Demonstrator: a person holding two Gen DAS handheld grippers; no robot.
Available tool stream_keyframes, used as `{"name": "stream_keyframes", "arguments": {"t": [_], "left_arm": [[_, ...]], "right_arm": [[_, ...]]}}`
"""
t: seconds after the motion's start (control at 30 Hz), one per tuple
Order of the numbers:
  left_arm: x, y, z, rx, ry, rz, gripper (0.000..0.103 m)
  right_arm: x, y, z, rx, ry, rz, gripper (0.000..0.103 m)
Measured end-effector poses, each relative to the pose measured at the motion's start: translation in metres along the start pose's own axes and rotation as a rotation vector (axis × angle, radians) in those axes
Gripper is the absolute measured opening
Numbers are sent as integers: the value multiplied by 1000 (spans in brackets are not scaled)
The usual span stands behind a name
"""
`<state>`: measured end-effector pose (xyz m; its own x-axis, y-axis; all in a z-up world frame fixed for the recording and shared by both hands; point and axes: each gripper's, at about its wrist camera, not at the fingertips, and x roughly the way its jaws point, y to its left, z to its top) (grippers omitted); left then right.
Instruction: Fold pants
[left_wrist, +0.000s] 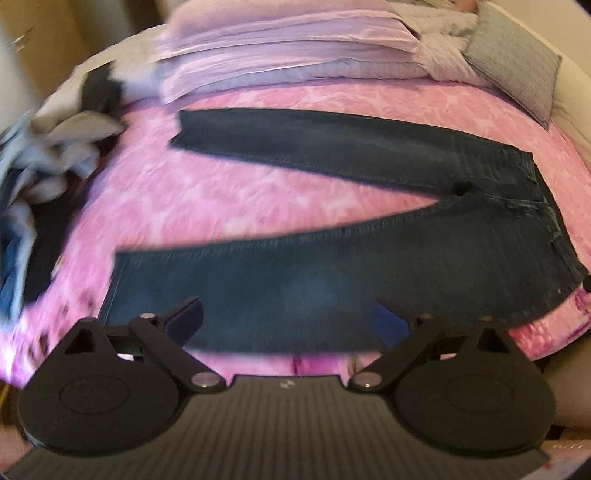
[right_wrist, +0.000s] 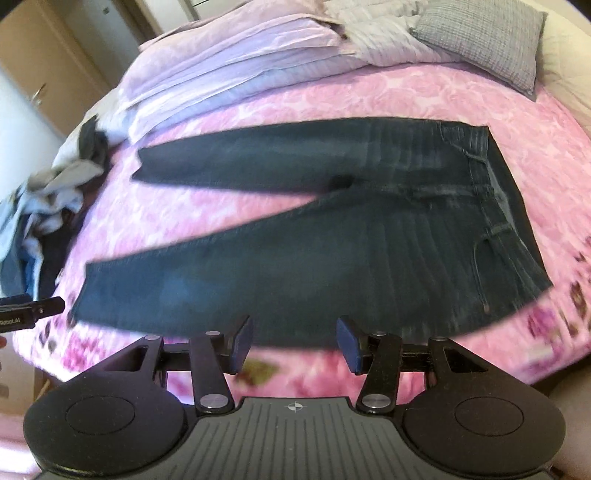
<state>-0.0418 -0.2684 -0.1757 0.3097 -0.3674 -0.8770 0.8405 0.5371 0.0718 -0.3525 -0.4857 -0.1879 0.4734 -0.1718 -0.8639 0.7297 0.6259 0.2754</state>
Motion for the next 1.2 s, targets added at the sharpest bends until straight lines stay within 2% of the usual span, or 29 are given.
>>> {"name": "stream_keyframes", "arguments": {"t": [0.07,0.2,0.3,0.43,0.5,0.53,0.63,0.7,0.77,0.9,0.97,1.1,1.2], "left_arm": [[44,3,36,53,-9,-32,92],[139,0,108,197,-31,-123,81],[213,-13,161,303,-52,-216,74],[296,-42,225,472,-108,-313,65],[328,-56,252,537,-125,-341,64],[344,-63,267,569,-134,-355,60],[377,-81,299,619,-150,-405,57],[394,-92,313,662,-149,-443,56],[410,-97,319,718,-140,-458,49],[442,-94,326,797,-85,-427,41],[454,-90,327,838,-59,-400,42],[464,-82,330,862,-37,-431,48],[465,-88,325,923,-46,-416,47]], "right_arm": [[29,-17,29,0,-15,-5,47],[96,-60,93,-7,-33,-33,47],[151,-95,143,-36,-53,-26,47],[215,-119,202,-100,-54,-28,47],[242,-124,233,-146,-71,-22,47],[252,-125,245,-170,-74,-25,47],[281,-123,281,-309,-80,-50,47],[297,-126,298,-394,-80,-61,47],[316,-131,310,-447,-57,-59,47],[349,-139,323,-560,-4,-68,47],[366,-147,330,-560,31,-47,47],[394,-163,330,-575,114,-67,47],[398,-176,331,-504,98,-32,47]]}}
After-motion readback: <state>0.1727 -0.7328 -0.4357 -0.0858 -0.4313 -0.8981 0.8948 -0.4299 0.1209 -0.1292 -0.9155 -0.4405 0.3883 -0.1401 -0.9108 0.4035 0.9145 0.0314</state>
